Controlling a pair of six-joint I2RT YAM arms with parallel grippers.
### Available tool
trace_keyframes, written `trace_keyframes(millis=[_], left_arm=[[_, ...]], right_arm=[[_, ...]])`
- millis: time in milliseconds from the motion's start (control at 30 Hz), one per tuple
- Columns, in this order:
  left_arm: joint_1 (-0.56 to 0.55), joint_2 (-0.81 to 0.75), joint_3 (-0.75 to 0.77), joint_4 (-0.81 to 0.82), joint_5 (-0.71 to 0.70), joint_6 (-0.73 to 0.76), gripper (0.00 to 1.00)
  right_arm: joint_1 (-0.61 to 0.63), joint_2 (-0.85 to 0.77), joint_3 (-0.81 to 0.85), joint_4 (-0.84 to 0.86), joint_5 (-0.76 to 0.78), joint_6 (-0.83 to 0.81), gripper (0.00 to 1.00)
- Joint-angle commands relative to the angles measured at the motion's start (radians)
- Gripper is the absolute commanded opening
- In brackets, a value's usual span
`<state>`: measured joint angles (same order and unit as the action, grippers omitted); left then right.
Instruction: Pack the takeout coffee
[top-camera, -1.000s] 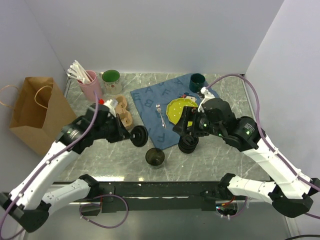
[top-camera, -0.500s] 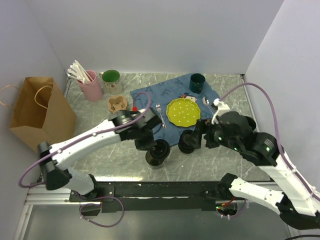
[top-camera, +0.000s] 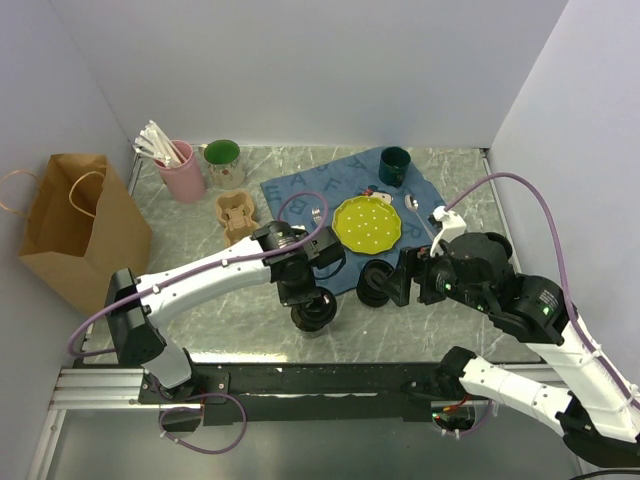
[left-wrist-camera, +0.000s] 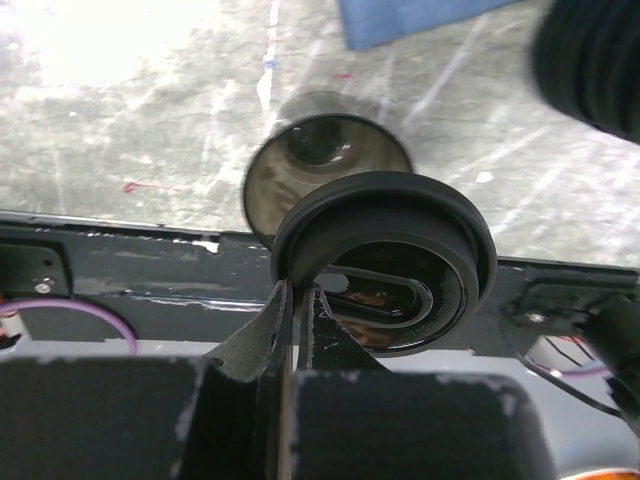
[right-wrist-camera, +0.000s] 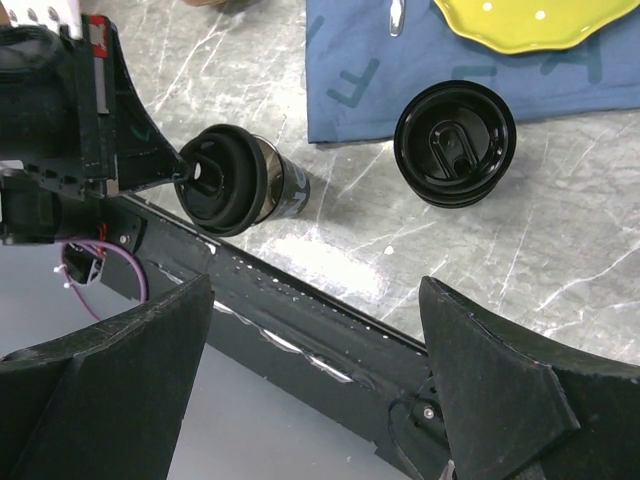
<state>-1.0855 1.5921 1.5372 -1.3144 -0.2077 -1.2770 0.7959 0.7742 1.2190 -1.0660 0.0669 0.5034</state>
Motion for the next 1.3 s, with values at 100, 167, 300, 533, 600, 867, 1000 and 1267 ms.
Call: trace_keyframes(millis=[100, 167, 300, 533, 600, 867, 1000, 1267], left_arm=[[-0.004, -0.011, -0.019, -0.058, -0.033, -0.024, 0.01], [-0.004, 0.002, -0.014, -0.057, -0.032, -0.005, 0.01], [-0.002, 0.009, -0.006, -0.057, -0.048, 0.01, 0.01], [-0.004, 0.037, -0.002, -0.059, -0.055, 0.039, 0.01], [-0.002, 0.048, 0.0, -0.057, -0.055, 0.047, 0.01], [-0.001, 0.085, 0.0, -0.057, -0.053, 0.059, 0.01], [0.007, 0.086, -0.012, -0.057, -0.05, 0.062, 0.01], [0.01, 0.103, -0.037, -0.045, -0.033, 0.074, 0.01]], right_arm=[[-0.001, -0.016, -0.024, 0.02, 0.004, -0.016, 0.91], [0.0, -0.006, -0.016, 0.018, 0.002, -0.014, 0.91], [0.0, -0.003, -0.016, 0.021, -0.001, -0.008, 0.91], [0.0, -0.009, -0.026, 0.026, -0.007, 0.001, 0.91], [-0.001, -0.009, -0.024, 0.023, -0.006, 0.001, 0.91], [0.0, -0.006, -0.016, 0.015, 0.001, 0.0, 0.91], [0.0, -0.004, -0.016, 0.018, 0.002, 0.0, 0.92], [0.0, 0.005, -0.018, 0.026, -0.001, 0.003, 0.92]])
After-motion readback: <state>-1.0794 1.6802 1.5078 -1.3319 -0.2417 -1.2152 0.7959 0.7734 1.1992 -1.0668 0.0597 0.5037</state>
